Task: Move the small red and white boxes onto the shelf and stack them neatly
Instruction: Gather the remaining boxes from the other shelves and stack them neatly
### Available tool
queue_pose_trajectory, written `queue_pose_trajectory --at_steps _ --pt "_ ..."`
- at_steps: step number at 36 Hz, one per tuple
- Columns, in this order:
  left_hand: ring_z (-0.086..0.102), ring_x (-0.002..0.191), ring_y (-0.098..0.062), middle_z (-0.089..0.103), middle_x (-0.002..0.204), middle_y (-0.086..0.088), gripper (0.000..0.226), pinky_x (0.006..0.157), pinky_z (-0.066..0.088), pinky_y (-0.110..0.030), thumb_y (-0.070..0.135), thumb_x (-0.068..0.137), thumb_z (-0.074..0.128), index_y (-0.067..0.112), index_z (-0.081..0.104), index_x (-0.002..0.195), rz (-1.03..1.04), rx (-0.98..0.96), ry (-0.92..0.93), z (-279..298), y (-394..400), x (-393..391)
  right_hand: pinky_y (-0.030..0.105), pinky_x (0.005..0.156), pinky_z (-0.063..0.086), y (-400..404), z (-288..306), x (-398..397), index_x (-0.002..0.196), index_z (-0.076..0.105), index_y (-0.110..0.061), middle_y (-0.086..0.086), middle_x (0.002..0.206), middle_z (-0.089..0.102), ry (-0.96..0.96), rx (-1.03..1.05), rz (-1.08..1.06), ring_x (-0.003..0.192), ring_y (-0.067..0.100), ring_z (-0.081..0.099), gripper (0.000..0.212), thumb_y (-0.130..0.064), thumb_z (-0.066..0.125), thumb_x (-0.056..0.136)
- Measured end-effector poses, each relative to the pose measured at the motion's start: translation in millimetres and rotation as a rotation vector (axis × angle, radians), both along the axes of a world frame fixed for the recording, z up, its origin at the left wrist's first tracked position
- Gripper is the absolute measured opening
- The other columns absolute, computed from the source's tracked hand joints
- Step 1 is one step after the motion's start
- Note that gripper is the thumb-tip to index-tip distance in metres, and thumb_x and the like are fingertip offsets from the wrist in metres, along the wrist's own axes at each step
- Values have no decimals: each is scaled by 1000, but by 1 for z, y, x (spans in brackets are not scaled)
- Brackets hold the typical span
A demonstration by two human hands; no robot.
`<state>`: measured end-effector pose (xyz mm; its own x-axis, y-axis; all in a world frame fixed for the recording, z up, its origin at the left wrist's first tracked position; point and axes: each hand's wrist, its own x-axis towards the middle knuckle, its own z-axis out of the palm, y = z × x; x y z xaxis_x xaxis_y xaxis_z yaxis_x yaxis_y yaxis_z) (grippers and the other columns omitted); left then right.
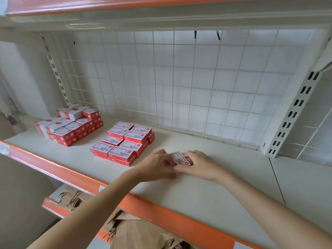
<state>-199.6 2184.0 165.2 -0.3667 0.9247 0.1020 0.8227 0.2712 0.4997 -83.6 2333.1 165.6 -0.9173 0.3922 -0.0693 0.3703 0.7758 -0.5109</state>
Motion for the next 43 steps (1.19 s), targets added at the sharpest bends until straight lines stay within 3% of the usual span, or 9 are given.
queue_pose_trajectory --at_steps 5,9,13,17,19,27,32,38,43 --pt "58 84 -9 58 101 1 25 73 45 -17 31 86 66 18 66 108 -103 -41 168 20 -25 -17 32 93 40 -12 1 -20 117 52 -12 5 115 47 -16 207 -30 116 21 43 52 -48 61 80" --pt "58 83 -6 60 101 3 21 73 49 -19 31 87 65 18 67 104 -69 -24 219 33 -53 -39 28 84 37 -27 13 -44 107 54 -11 1 108 47 172 184 -76 112 20 43 39 -37 64 80" --pt "61 79 -11 63 95 -1 15 72 50 -25 25 87 66 16 70 98 -27 4 229 42 -85 -61 25 86 35 -55 31 -81 117 56 -14 1 113 48 276 169 50 115 17 42 42 -35 64 82" --pt "58 74 -8 63 91 0 11 65 43 -13 23 86 67 17 71 94 -13 38 248 41 -114 -78 28 99 33 -88 35 -123 127 52 -12 6 122 48 268 249 161 122 21 39 50 -35 63 83" --pt "55 70 -5 63 89 2 10 64 43 -14 23 86 67 17 71 93 -3 60 257 41 -126 -84 31 102 33 -103 35 -142 129 50 -14 4 125 47 274 270 185 125 20 38 51 -34 62 83" --pt "59 77 -5 66 94 1 16 66 43 -10 26 88 63 16 71 99 -30 56 279 44 -156 -107 38 98 30 -131 33 -188 118 58 -15 4 118 41 163 492 213 119 22 32 39 -39 50 89" --pt "60 78 -8 66 95 1 17 68 48 -20 28 88 64 18 70 99 -80 73 282 38 -147 -108 37 100 31 -124 32 -176 124 57 -19 3 119 43 163 466 198 120 19 32 44 -45 51 89" --pt "59 77 -13 63 88 2 10 70 49 -31 24 86 65 18 71 91 -187 123 282 35 -97 -90 33 92 40 -92 36 -117 119 59 -13 5 113 52 205 409 132 114 22 46 33 -28 57 89" --pt "59 86 -14 61 98 5 19 73 47 -28 35 89 58 22 67 100 -330 94 341 22 -44 -48 27 91 38 -56 29 -35 120 55 -15 -2 121 53 93 528 31 117 15 43 30 -25 51 92"
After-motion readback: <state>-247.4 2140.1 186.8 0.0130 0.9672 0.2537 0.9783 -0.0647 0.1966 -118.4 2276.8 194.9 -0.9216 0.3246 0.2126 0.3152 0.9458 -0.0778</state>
